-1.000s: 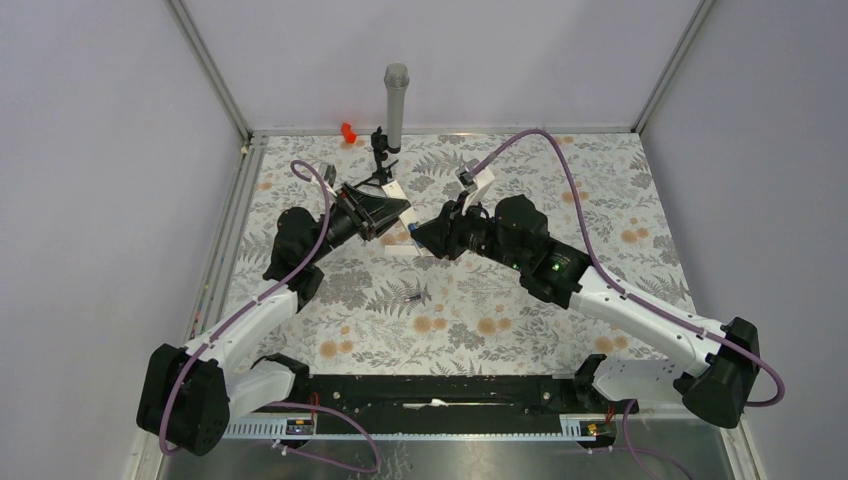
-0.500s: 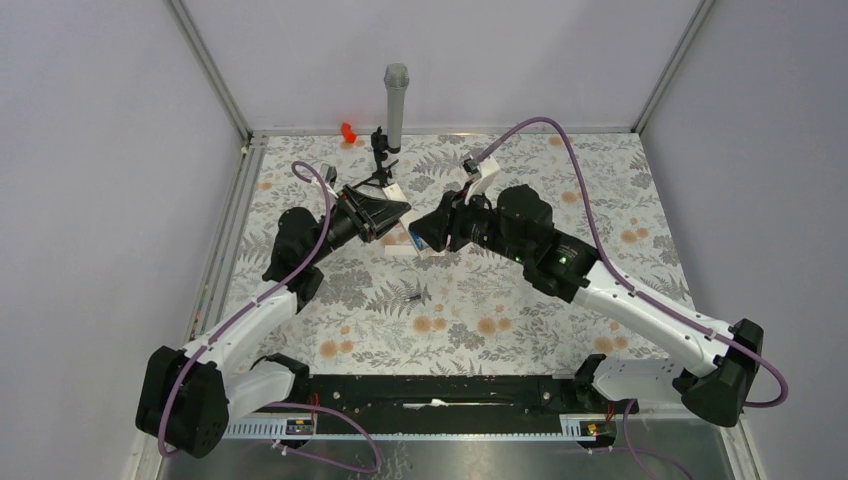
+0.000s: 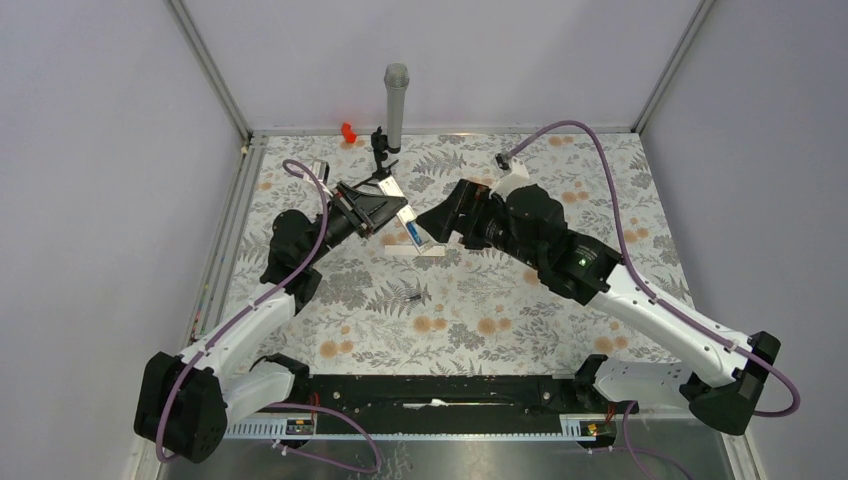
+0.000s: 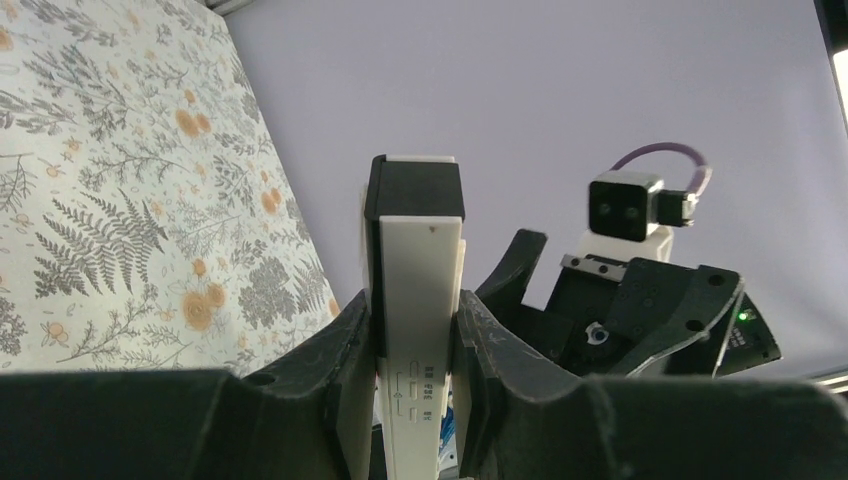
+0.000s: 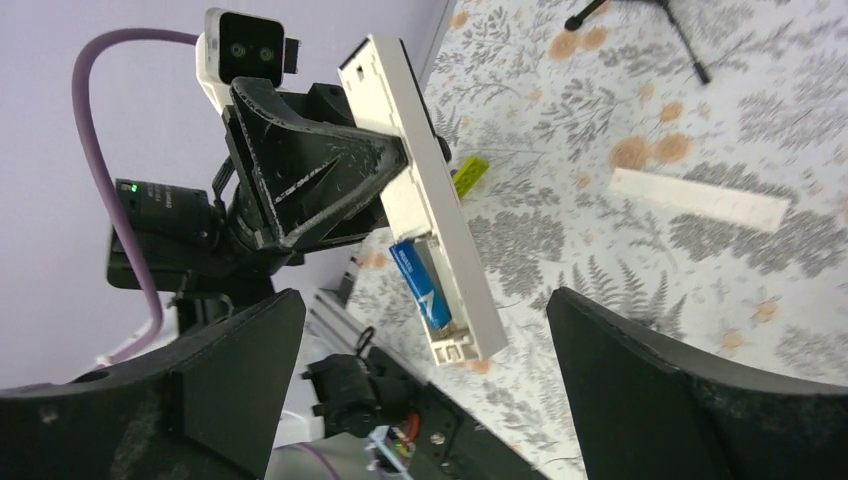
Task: Load the batteries into the remote control
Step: Load the battery into the remote control.
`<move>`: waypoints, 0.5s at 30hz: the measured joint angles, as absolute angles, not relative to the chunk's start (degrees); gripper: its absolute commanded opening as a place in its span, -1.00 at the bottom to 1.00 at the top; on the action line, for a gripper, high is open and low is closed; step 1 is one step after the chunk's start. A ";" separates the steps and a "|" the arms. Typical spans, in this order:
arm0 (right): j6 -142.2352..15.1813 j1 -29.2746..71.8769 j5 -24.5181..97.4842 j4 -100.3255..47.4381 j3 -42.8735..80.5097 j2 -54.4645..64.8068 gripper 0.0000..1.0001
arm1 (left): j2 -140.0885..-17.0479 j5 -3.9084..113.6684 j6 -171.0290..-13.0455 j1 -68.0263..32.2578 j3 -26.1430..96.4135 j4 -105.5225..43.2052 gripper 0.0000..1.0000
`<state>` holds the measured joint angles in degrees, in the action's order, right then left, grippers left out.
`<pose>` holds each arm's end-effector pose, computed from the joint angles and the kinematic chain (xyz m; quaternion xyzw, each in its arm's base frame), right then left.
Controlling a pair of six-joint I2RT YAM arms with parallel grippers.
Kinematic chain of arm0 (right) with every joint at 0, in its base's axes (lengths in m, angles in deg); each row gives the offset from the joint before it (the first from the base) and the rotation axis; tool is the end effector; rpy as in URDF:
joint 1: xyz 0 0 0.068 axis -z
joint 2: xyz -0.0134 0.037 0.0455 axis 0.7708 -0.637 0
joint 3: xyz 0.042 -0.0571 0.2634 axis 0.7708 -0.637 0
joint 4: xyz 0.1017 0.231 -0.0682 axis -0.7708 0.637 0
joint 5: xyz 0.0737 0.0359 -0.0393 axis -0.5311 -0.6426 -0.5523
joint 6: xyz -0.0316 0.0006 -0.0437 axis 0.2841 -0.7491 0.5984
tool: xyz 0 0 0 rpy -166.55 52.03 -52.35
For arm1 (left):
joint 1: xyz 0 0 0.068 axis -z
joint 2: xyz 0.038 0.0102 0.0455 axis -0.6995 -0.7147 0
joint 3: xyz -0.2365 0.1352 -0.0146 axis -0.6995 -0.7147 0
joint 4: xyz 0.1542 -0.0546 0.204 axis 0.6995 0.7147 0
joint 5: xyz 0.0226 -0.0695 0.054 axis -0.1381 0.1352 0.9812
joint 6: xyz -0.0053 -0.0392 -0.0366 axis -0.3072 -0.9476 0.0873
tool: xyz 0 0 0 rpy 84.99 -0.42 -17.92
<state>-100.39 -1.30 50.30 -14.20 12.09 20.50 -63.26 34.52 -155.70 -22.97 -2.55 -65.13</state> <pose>0.1645 0.2023 0.4091 -0.0189 0.7637 0.4486 0.4638 0.2161 -0.1030 0.3097 -0.1112 0.6387 -0.6615 0.3770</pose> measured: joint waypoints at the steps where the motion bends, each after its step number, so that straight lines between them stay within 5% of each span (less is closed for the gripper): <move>1: -102.01 -1.30 50.25 -14.50 11.34 20.91 0.99 | -63.19 34.76 -155.55 -22.97 -2.55 -65.28 -1.00; 15: -124.04 -1.27 48.07 -32.40 -1.57 19.93 0.99 | -62.14 38.69 -154.41 -22.97 -2.25 -66.44 -1.00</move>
